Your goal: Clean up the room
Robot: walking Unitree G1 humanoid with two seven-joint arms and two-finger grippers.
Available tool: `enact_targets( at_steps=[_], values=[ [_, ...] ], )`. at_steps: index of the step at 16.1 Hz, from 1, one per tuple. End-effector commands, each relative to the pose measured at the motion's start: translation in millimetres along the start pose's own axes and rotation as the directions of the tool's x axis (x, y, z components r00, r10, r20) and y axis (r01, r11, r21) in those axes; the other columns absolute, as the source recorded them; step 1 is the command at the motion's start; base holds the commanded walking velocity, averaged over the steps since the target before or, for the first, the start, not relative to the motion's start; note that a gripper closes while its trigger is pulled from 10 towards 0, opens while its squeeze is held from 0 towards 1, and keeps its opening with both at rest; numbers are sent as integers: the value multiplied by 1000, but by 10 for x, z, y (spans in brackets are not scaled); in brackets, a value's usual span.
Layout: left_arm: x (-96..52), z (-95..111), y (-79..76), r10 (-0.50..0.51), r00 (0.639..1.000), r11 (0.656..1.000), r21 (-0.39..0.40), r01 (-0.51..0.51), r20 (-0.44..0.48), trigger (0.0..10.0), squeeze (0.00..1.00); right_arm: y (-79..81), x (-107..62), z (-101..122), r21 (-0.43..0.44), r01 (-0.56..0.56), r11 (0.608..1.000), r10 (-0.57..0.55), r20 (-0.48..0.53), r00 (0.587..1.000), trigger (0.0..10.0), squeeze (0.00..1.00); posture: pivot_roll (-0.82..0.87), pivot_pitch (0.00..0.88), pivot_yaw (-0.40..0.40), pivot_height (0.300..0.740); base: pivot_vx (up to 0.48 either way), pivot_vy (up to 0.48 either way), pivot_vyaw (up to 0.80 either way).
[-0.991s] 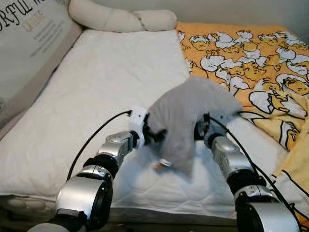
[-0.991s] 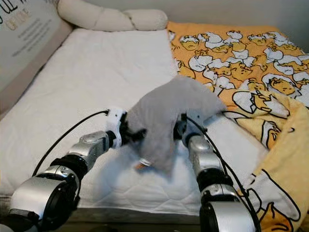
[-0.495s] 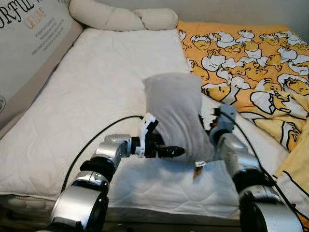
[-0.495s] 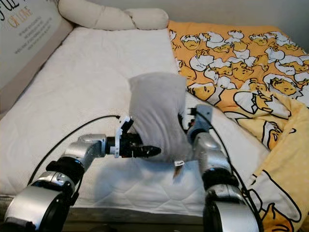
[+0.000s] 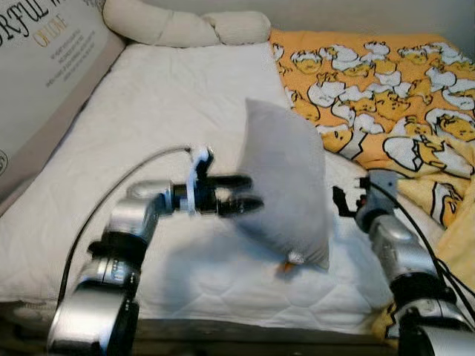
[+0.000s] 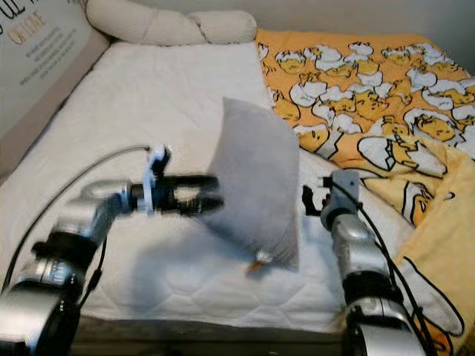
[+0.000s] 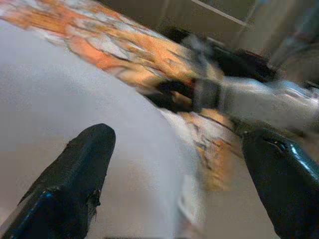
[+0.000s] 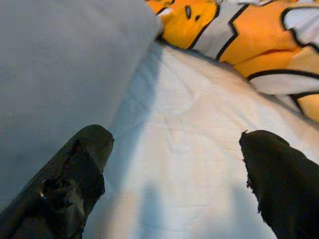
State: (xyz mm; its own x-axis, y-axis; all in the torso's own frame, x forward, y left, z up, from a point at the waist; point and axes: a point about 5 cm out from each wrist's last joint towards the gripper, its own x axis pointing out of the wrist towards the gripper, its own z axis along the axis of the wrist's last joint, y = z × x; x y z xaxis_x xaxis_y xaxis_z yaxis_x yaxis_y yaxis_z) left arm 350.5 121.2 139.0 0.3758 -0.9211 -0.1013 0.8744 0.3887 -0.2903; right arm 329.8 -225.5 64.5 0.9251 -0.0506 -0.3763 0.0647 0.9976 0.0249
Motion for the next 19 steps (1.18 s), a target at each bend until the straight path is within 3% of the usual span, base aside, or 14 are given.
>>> enact_targets(
  at_steps=[1,3,5,6,7,8,9,11,12,13,15,16,17,19],
  values=[
    [-8,92,94,111,993,994,14,-112,42,10000,0,13,24,58,22,6,1000,-6,9,1000,10000,0,-129,0,32,740,0,0,0],
    [12,142,278,413,903,911,-55,-409,118,10000,0,30,47,49,37,18,999,-18,1,1000,10000,0,-136,0,38,740,0,0,0],
    [10,-43,388,665,746,746,21,-666,14,10000,0,70,69,-32,41,33,999,-31,-38,999,10000,0,-147,0,48,740,0,0,0],
    [-11,-111,414,725,688,688,75,-722,-20,10000,0,98,74,-52,50,30,998,-27,-48,998,10000,0,-157,0,55,740,0,0,0],
    [-107,-249,470,842,534,537,190,-822,-74,10000,0,147,82,-108,19,42,999,-40,-91,995,10000,0,-167,0,63,740,0,0,0],
    [-166,-379,480,886,452,463,230,-856,-103,10000,0,213,85,-147,2,29,1000,-29,-103,994,10000,0,-173,0,68,740,0,0,0],
    [-166,-495,456,890,438,455,236,-859,-125,10000,0,285,88,-170,25,11,1000,-9,-106,994,10000,0,-174,0,69,740,0,0,0],
    [-126,-682,390,868,463,496,274,-824,-178,10000,0,424,93,-178,143,-49,988,60,-77,995,10000,0,-168,0,65,740,0,0,0],
    [-92,-745,356,847,493,531,256,-808,-200,10000,0,458,88,-201,137,-75,988,86,-79,993,10000,0,-164,0,62,740,0,0,0],
    [-24,-781,311,813,544,581,234,-780,-208,10000,0,474,83,-230,114,-77,991,88,-91,992,10000,0,-163,0,61,740,0,0,0],
    [158,-840,179,672,704,739,151,-656,-230,10000,0,559,80,-221,100,-141,985,149,-77,986,10000,0,-154,0,56,740,0,0,0],
    [188,-848,153,641,731,767,152,-624,-233,10000,0,580,78,-199,84,-165,983,170,-60,984,10000,0,-150,0,53,740,0,0,0],
    [256,-841,86,541,807,841,178,-511,-236,10000,0,626,54,-157,20,-249,968,249,-32,968,10000,0,-145,0,49,740,0,0,0],
    [290,-766,15,380,902,923,155,-353,-205,10000,0,624,-34,-130,-58,-377,924,377,-16,926,10000,0,-139,0,44,740,0,0,0]
  ],
)
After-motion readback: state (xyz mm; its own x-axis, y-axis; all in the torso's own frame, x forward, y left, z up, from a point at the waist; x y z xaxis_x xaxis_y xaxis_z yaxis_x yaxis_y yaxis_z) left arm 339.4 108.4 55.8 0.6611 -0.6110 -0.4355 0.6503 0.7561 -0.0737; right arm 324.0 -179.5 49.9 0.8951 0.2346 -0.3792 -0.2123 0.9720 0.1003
